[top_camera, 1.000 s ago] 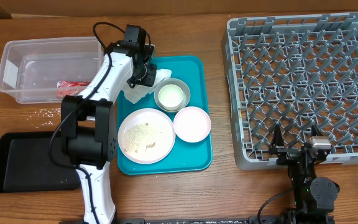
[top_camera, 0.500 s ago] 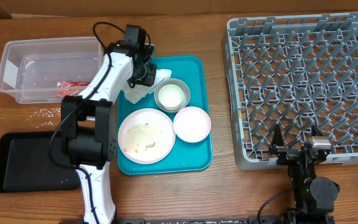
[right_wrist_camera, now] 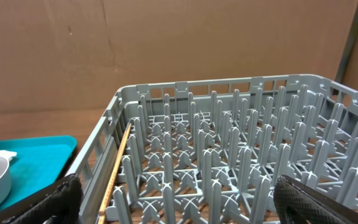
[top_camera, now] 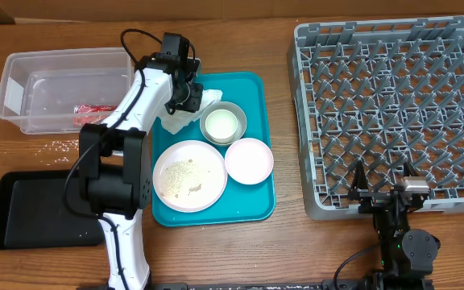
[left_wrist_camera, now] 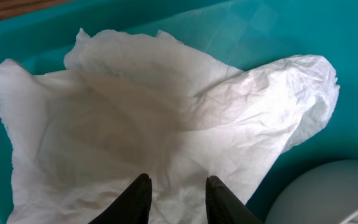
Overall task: Sort waste into correct bins and load items into the dishwasher
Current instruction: 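Grasp the white napkin with the left gripper and lift it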
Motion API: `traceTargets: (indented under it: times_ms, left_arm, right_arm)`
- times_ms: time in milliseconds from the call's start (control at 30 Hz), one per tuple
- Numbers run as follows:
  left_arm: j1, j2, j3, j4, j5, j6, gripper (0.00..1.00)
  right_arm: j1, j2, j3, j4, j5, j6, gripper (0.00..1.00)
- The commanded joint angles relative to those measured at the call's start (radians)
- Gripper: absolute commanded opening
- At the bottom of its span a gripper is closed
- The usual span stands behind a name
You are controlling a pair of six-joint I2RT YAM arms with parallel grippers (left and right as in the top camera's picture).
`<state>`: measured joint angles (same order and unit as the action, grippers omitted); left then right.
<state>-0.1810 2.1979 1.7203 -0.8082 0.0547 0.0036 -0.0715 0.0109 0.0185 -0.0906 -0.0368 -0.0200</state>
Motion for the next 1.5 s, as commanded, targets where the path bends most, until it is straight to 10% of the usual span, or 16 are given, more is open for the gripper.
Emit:
traceTargets:
  times_ms: [0,267,600,1467]
  left_arm:
    - [0.004,0.013,-0.011,0.001,-0.014,0.008,0.32]
    - [0.004,0.033,-0.013,0.000,-0.014,0.008,0.30]
    - [0.004,0.031,-0.002,-0.006,-0.013,0.007,0.04]
    - [0.004,0.031,0.434,-0.410,-0.011,-0.097,0.04]
  right_arm:
    - [-0.002,-0.008,-0.010,0.007,0.006,-0.003,1.00]
    - [-0.002,-0.008,-0.010,0.007,0.006,-0.003,1.00]
    - [-0.002,-0.008,-0.010,0.007,0.006,-0.003,1.00]
    - [-0.002,-0.008,-0.010,0.007,0.006,-0.003,1.00]
